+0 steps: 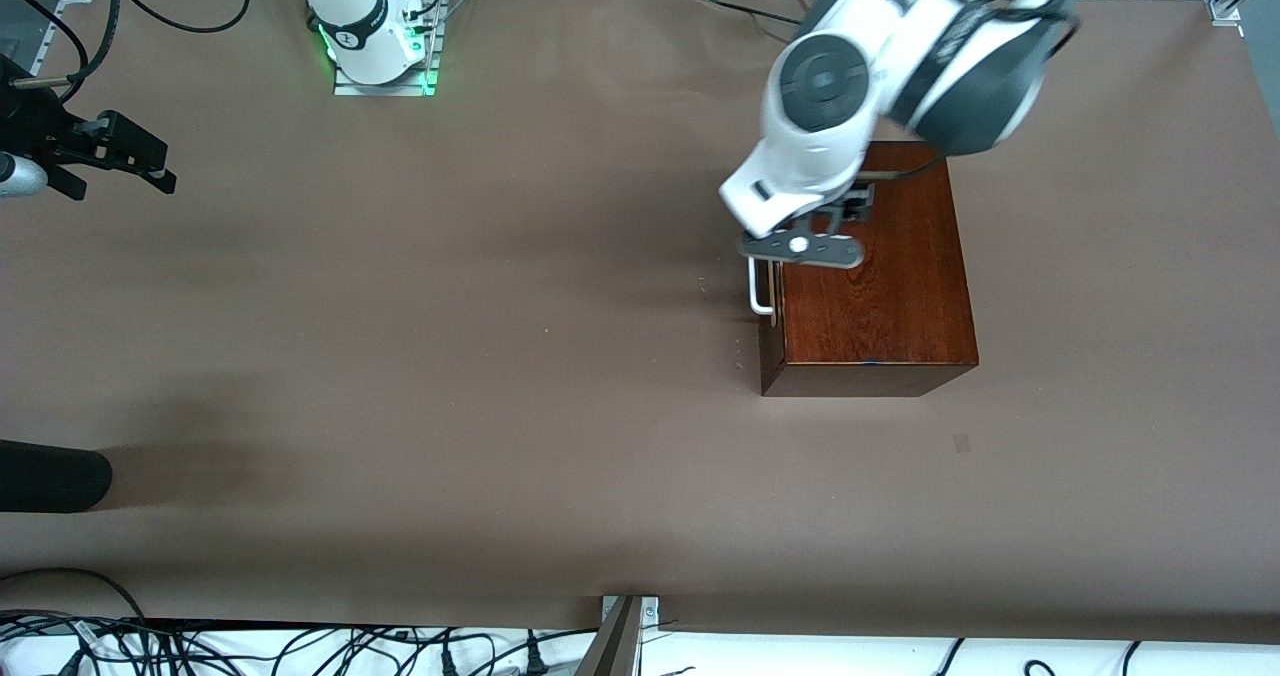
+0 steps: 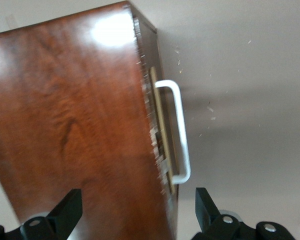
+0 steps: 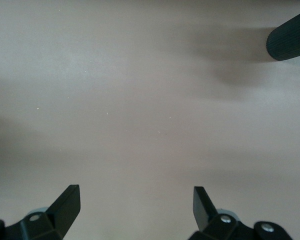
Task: Open drawer, take yellow block, close drawer
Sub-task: 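Move the left gripper to the white drawer handle of the box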
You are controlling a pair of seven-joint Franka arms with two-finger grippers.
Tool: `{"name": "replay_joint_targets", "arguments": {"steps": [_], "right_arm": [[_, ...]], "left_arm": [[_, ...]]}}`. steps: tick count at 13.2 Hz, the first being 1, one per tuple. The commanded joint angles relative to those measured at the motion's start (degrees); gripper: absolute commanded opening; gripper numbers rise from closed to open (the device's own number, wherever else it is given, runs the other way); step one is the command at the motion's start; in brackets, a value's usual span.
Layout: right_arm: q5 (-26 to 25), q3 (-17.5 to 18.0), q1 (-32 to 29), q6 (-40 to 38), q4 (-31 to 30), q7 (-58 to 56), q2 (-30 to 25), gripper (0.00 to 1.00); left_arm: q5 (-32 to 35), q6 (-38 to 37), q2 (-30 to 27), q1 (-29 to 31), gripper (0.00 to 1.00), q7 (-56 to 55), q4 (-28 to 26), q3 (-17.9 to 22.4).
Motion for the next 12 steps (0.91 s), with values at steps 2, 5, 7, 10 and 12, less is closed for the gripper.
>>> {"name": "replay_joint_targets", "arguments": {"steps": [2, 5, 7, 10, 12], "right_arm": [[-0.1, 0.2, -0.2, -1.0, 1.2, -0.3, 0.3, 1.0], [-0.1, 0.2, -0.2, -1.0, 1.2, -0.2, 0.3, 1.0], [-0.1, 0.2, -0.2, -1.0, 1.2, -0.3, 0.3, 1.0], [-0.1, 0.2, -0.2, -1.0, 1.2, -0.2, 0.3, 1.0], [-0.1, 0.2, -0.2, -1.0, 1.2, -0.2, 0.3, 1.0]], "left_arm": [[5.3, 3.0, 6.3, -6.4, 1.0, -10.0, 3.6, 0.4], [11.0, 4.4, 10.2, -11.5, 1.0, -15.7, 3.6, 0.7], [13.6, 4.6, 11.6, -12.8, 1.0, -17.9, 3.6, 0.7], [14.8, 4.6, 11.8, -12.6, 1.0, -17.9, 1.7, 0.7], [14.8, 4.6, 11.8, -12.5, 1.0, -17.9, 0.9, 0.7]]}}
